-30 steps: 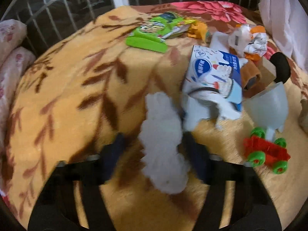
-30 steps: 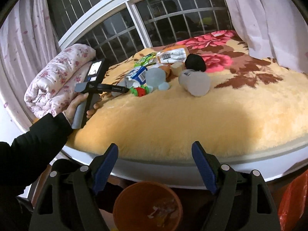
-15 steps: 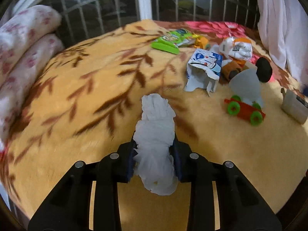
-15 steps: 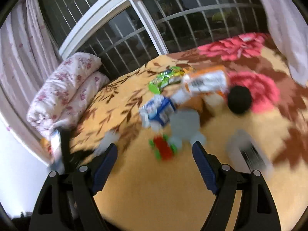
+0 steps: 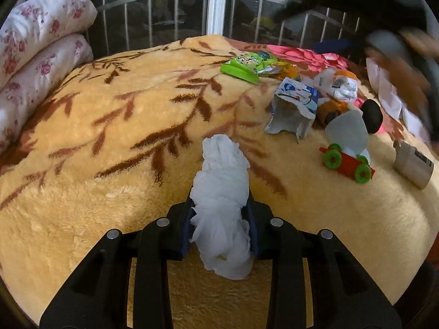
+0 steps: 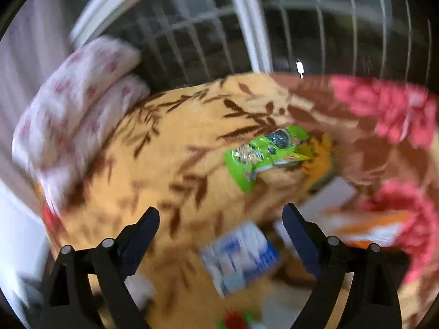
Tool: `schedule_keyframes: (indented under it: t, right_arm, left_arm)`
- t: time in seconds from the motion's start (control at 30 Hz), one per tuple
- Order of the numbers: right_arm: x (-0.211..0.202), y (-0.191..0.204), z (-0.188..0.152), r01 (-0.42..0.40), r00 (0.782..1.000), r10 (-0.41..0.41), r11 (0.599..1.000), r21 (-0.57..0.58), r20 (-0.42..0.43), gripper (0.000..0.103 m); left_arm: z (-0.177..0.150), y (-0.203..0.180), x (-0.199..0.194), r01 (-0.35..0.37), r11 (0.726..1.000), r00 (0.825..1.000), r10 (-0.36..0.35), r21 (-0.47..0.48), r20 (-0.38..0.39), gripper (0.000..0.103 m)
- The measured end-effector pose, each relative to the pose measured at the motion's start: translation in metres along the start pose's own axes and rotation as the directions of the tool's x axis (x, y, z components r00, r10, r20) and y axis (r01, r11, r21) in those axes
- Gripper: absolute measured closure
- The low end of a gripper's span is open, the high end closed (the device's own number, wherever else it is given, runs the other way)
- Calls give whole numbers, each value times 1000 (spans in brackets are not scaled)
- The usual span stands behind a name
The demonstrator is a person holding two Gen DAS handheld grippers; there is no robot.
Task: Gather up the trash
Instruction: 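Grasp the white tissue with the left tool while the right tool grasps the green wrapper, then carry both items over the orange bucket and open both tools to drop them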
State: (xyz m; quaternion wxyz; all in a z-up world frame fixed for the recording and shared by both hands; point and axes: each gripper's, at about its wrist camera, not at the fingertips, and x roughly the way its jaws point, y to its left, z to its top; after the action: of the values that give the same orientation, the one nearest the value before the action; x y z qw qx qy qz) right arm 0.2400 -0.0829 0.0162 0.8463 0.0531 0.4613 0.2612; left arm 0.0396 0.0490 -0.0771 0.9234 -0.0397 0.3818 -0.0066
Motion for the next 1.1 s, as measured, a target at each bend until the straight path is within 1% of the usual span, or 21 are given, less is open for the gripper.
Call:
schedule_keyframes:
  t: [0.03, 0.1, 0.13, 0.17, 0.2, 0.23, 0.27, 0.3, 0.33, 0.37, 0.4, 0.43, 0.47, 0.53, 0.6, 0.7, 0.8, 0.83, 0.9, 1.0, 1.1]
  right_arm:
    - [13, -9, 13, -18, 999, 21, 996, 84, -27, 14]
    - [45, -36, 34, -20, 997, 42, 955, 295, -66, 14]
    - [59, -47, 39, -22, 995, 58, 924, 381, -81, 15]
    - [78, -60, 43, -16, 991, 76, 877, 481, -106, 15]
    - [93, -68, 45, -8, 989, 88, 837, 547, -119, 15]
    - [102, -71, 47, -2, 988, 92, 815, 580, -126, 16]
    - [116, -73, 50, 12, 988, 83, 796, 605, -129, 19]
    - [124, -72, 53, 30, 990, 61, 792, 610, -127, 23]
    - [128, -70, 54, 52, 991, 32, 796, 603, -127, 30]
    - [133, -65, 56, 103, 990, -29, 808, 580, -135, 59]
    - [135, -60, 55, 143, 986, -72, 819, 556, -148, 60]
    - [134, -56, 54, 149, 987, -88, 825, 545, -137, 62]
    - [128, -48, 53, 146, 988, -101, 846, 513, -116, 64]
    - [116, -32, 51, 120, 992, -85, 890, 440, -97, 66]
    - [88, -13, 43, 77, 997, -63, 934, 350, -50, 67]
    - [32, 10, 19, 13, 999, -20, 981, 192, 29, 67]
    - [-36, 19, -32, -6, 995, 0, 998, 63, 98, 67]
    - [-56, 19, -50, 2, 994, -6, 1000, 30, 114, 67]
    - [-102, 21, -106, 40, 987, -29, 997, -65, 155, 67]
    - [-147, 30, -178, 90, 981, -56, 980, -178, 187, 66]
    - [-180, 30, -250, 105, 979, -62, 970, -221, 192, 66]
  left_arm:
    - [-1, 0, 0, -1, 1000, 1000, 1, 1, 3, 72]
    - [-2, -2, 1, -9, 1000, 1000, 9, 9, 10, 72]
    - [-2, -3, 1, -13, 1000, 1000, 13, 13, 14, 72]
    - [-3, -3, 2, -19, 1000, 1000, 19, 17, 18, 72]
    - [-3, -5, 4, -25, 999, 1000, 25, 21, 18, 72]
    - [-2, -5, 5, -27, 999, 999, 26, 21, 18, 72]
    - [-1, -4, 6, -26, 1000, 1000, 26, 16, 17, 72]
    - [0, -4, 7, -24, 1000, 1000, 23, 9, 13, 72]
    - [1, -2, 8, -17, 1000, 1000, 17, 1, 10, 72]
    - [1, -1, 8, -9, 1000, 1000, 9, -5, 9, 72]
    - [1, 0, 8, -4, 1000, 1000, 4, -8, 9, 72]
    - [1, 1, 7, 1, 1000, 1000, -1, -12, 12, 72]
    - [0, 2, 7, 3, 1000, 1000, -3, -13, 13, 72]
    - [0, 1, 6, 2, 1000, 1000, -2, -11, 15, 72]
    - [-1, 0, 5, -1, 1000, 1000, 2, -12, 19, 72]
    - [-2, 2, 3, 3, 1000, 1000, -3, -21, 26, 72]
    - [-4, 4, -2, 13, 999, 999, -11, -33, 48, 72]
    - [-6, 4, -4, 10, 999, 998, -8, -31, 59, 72]
    - [-10, 1, -10, -1, 1000, 997, 2, -18, 83, 72]
    - [-15, -5, -25, -12, 1000, 995, 11, 6, 104, 72]
    - [-26, -16, -60, 51, 999, 992, -51, 4, 119, 72]
